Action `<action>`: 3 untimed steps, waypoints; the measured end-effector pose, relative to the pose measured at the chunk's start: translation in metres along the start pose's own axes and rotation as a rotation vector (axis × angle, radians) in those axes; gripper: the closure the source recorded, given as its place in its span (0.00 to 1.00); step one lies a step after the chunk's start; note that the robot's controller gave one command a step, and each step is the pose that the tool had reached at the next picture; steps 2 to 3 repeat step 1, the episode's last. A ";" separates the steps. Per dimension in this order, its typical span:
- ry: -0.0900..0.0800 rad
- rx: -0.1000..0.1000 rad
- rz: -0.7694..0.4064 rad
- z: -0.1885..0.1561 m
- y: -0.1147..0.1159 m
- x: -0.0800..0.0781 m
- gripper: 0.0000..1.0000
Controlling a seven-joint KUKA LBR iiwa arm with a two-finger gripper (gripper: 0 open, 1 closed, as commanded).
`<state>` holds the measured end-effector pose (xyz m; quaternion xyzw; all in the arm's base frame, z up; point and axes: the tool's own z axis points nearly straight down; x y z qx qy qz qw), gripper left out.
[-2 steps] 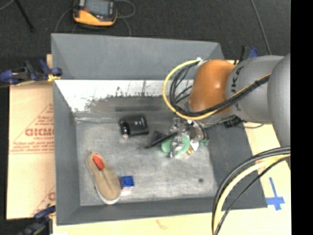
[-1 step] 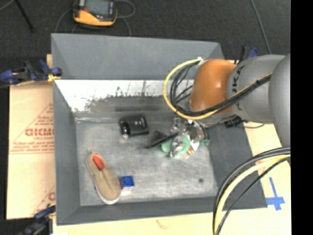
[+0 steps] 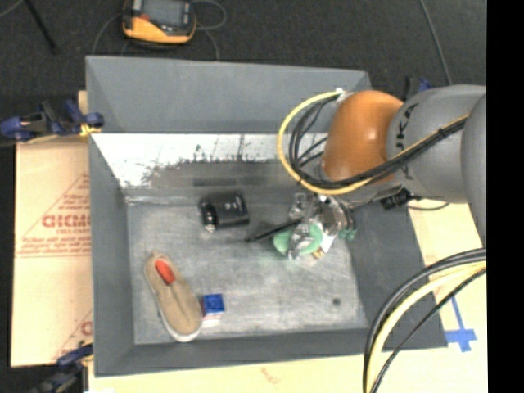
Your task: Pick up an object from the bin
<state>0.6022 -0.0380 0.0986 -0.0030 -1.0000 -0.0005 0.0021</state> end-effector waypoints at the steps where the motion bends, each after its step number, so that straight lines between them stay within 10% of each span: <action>1: -0.007 0.001 0.000 -0.019 0.000 -0.002 1.00; 3: -0.007 0.001 0.000 -0.019 0.000 -0.002 1.00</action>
Offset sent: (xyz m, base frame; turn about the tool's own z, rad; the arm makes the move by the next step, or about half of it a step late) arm 0.0000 0.0000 0.0169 0.0000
